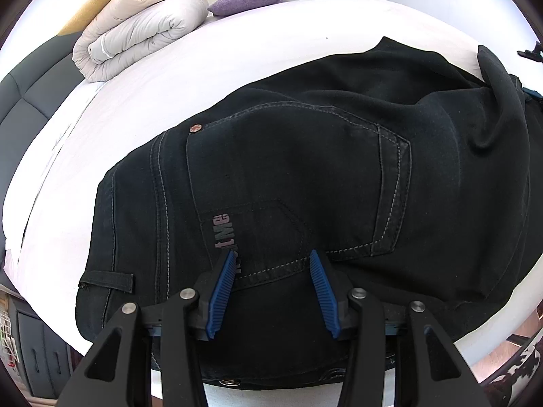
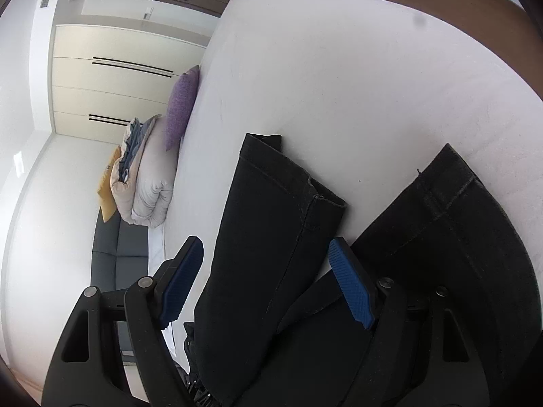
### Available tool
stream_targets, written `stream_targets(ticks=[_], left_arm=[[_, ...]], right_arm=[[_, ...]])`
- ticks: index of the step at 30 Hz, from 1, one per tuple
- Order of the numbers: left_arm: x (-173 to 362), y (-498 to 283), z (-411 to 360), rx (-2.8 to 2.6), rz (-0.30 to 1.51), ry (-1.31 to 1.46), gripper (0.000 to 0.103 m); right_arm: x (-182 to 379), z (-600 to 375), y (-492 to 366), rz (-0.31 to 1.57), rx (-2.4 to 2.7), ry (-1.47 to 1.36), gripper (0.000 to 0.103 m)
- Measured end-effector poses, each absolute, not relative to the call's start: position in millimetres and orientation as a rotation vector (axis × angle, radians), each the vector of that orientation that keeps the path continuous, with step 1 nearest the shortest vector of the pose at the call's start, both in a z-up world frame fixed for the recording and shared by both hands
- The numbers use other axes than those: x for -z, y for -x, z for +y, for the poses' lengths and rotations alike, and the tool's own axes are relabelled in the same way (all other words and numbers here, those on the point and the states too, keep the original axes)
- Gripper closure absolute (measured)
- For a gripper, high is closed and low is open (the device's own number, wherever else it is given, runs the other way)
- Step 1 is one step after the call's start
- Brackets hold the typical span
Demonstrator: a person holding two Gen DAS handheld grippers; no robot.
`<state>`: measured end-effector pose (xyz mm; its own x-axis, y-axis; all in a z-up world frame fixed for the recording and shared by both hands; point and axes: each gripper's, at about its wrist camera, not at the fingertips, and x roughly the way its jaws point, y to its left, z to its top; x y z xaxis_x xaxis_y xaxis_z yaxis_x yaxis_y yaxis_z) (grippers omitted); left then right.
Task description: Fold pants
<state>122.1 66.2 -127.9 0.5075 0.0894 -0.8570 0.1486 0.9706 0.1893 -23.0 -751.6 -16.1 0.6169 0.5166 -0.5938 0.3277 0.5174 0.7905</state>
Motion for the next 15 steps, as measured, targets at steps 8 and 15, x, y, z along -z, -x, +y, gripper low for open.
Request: stream_targets(ticks=[8, 15], left_arm=[[129, -115, 73, 0.034, 1.021, -0.244, 0.054], [129, -111, 77, 0.037, 1.012, -0.239, 0.054]], right_arm=[[35, -743, 9, 1.026, -0.025, -1.043, 0.04], [36, -759, 12, 0.918, -0.079, -1.161, 0.045]])
